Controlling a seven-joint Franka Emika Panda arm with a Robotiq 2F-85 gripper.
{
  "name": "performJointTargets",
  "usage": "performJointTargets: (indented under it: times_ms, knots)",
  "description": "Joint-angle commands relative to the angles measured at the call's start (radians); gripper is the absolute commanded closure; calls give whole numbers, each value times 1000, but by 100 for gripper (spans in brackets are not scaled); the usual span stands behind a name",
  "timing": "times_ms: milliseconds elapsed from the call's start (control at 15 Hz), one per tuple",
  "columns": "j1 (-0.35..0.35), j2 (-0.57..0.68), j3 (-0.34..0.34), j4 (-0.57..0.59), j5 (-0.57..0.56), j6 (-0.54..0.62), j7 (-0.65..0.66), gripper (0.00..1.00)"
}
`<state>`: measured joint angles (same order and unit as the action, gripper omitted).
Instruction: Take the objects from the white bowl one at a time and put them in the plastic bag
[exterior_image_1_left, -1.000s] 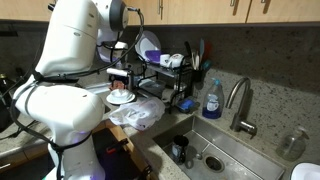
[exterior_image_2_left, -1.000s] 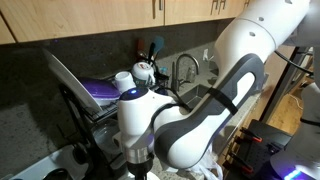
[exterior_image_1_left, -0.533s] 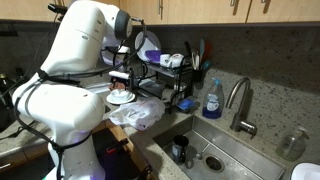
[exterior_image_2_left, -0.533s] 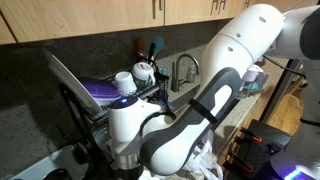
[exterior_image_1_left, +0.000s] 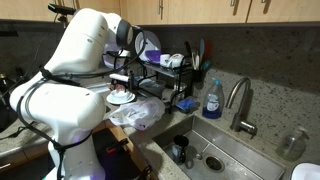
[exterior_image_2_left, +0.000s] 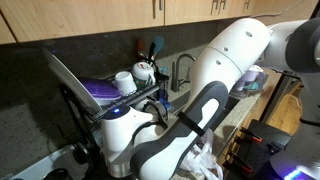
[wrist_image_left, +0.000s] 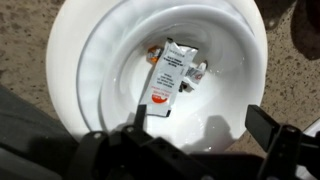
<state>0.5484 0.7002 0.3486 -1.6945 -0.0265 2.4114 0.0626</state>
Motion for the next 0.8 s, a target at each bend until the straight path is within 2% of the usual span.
performJointTargets:
  times_ms: [0, 67, 133, 200, 267, 400, 733]
  knots:
    - [40, 12, -41, 37, -12, -21, 62, 0]
    - [47, 11, -50, 37, -14, -22, 74, 0]
    - [55, 10, -58, 36, -16, -22, 84, 7]
    - [59, 9, -64, 34, -15, -20, 94, 23]
    - [63, 5, -69, 28, -15, -19, 100, 34]
    - [74, 1, -78, 24, -19, -21, 115, 51]
    - [103, -13, -106, 8, -28, -32, 160, 43]
